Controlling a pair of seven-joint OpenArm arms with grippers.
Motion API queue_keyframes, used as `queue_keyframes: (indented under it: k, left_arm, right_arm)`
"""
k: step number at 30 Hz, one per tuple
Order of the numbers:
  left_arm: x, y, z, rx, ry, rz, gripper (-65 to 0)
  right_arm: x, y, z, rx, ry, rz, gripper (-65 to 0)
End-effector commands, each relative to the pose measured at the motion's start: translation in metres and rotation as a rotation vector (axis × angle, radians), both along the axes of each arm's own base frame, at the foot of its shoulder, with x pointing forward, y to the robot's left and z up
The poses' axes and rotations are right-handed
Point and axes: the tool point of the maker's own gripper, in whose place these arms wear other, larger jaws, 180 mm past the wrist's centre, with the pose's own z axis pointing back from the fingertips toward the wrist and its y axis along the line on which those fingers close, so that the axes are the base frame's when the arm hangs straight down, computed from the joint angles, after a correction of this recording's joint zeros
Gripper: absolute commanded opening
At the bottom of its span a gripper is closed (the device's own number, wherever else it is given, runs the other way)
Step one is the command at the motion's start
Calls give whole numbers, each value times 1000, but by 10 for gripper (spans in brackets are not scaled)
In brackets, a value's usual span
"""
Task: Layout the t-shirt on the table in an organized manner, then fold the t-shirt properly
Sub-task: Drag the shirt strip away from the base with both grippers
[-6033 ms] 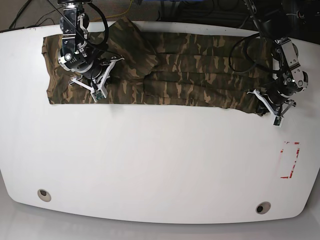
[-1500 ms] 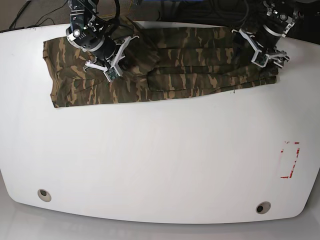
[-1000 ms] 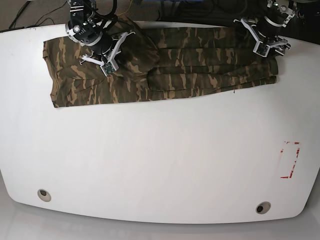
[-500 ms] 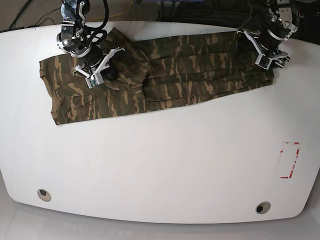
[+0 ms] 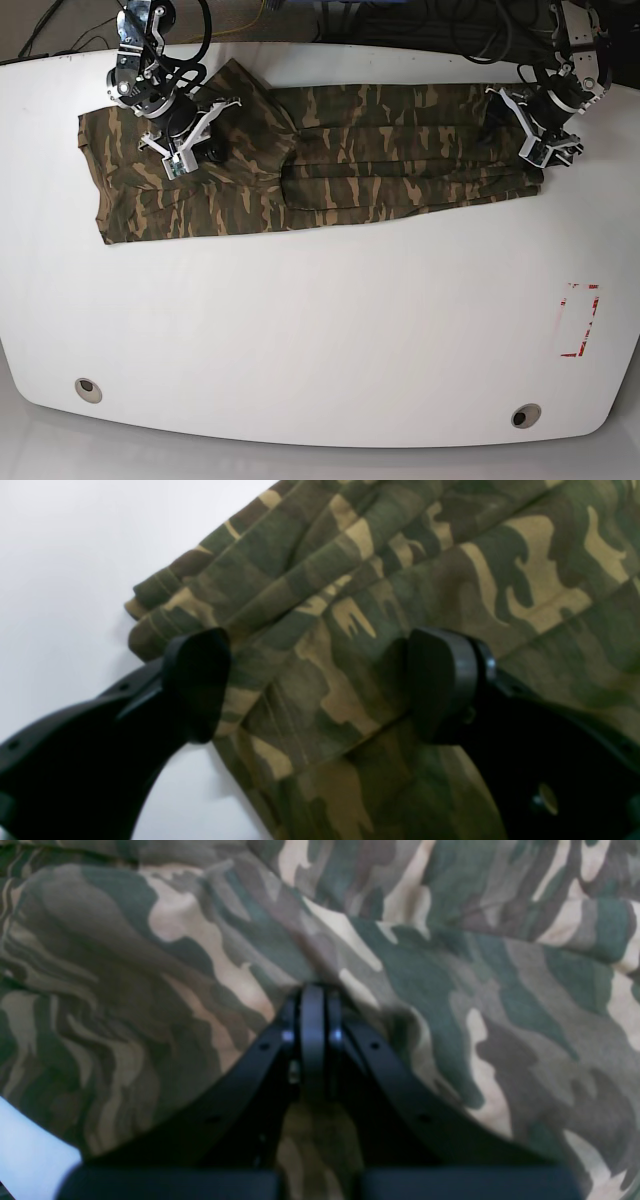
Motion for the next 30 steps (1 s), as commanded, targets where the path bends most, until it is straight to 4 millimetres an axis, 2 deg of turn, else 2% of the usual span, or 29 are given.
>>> queue_keyframes:
  k: [1, 7, 15, 24, 30]
  left_arm:
    - [8, 13, -1, 70, 17, 5, -128]
    - [22, 8, -4, 54, 14, -5, -128]
    - [41, 5, 9, 51, -38, -8, -128]
    - [55, -3, 51, 79, -119, -31, -128]
    - [58, 14, 89, 137, -158, 23, -127]
  right_arm:
    - [-17, -20, -17, -105, 105, -8, -650]
    - [-17, -17, -17, -101, 104, -8, -650]
    - [-15, -17, -17, -101, 101, -8, -650]
    - [-15, -17, -16, -101, 100, -7, -650]
    - [-15, -17, -16, -100, 98, -3, -650]
